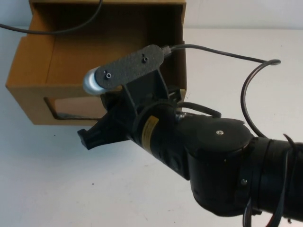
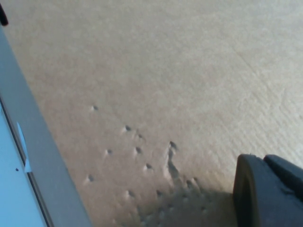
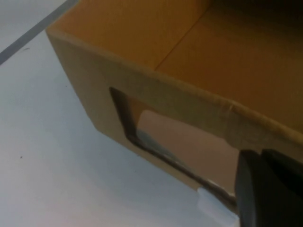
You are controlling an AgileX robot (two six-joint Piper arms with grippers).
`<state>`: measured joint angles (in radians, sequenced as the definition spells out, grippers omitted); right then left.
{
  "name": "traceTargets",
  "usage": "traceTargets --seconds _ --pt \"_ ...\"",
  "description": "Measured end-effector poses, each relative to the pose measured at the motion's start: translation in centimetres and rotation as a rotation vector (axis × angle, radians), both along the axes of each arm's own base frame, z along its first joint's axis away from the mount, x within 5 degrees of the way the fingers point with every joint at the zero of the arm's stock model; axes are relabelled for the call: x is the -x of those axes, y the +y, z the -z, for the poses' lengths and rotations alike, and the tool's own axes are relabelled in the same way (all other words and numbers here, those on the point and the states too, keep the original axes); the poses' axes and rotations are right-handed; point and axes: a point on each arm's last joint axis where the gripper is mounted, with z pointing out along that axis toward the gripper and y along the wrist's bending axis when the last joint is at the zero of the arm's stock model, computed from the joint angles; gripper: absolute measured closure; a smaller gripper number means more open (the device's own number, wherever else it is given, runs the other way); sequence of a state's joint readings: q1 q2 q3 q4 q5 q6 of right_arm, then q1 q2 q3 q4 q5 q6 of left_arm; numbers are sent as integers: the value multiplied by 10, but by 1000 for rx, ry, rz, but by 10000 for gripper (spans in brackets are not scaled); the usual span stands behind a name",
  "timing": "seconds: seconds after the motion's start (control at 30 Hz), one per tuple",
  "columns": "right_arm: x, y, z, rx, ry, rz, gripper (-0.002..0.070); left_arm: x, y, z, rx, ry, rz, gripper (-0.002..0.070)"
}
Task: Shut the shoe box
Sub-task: Close the shoe box with your right arm
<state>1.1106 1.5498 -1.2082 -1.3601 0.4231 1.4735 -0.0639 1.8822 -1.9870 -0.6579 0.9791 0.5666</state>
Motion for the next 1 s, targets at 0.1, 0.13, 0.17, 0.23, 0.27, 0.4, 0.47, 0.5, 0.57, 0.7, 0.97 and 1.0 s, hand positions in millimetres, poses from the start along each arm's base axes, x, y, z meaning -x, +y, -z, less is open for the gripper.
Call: traceTargets --seconds 0.1,0.13,0.17,0.23,0.27,0.4,0.47,0.5,0.57,0.7,0.97,1.0 --pt "-4 0 2 -9 -3 8 687 0 0 0 2 2 1 677" --pt "-5 0 2 -20 4 4 687 0 0 0 2 2 1 677" --pt "-8 -1 2 -31 11 4 687 0 0 0 2 2 1 677" --pt "-12 -2 2 -50 21 0 687 0 0 0 2 2 1 677" --pt "-15 -2 3 -56 28 4 687 0 0 0 3 2 2 677" --pt "-23 -4 7 -70 50 -2 687 0 0 0 3 3 2 677" --pt "-28 -5 10 -72 61 0 687 0 0 0 5 3 3 677" --pt "-29 -5 12 -70 65 1 687 0 0 0 7 3 3 677" --pt "-33 -4 14 -69 71 7 687 1 -1 0 8 5 5 677" --pt "-37 0 10 -76 57 8 687 1 -1 0 10 8 7 677" --pt "-57 7 1 -109 34 19 687 1 -1 0 11 9 9 677" --pt "-62 7 1 -114 33 22 687 0 -1 1 11 11 9 677"
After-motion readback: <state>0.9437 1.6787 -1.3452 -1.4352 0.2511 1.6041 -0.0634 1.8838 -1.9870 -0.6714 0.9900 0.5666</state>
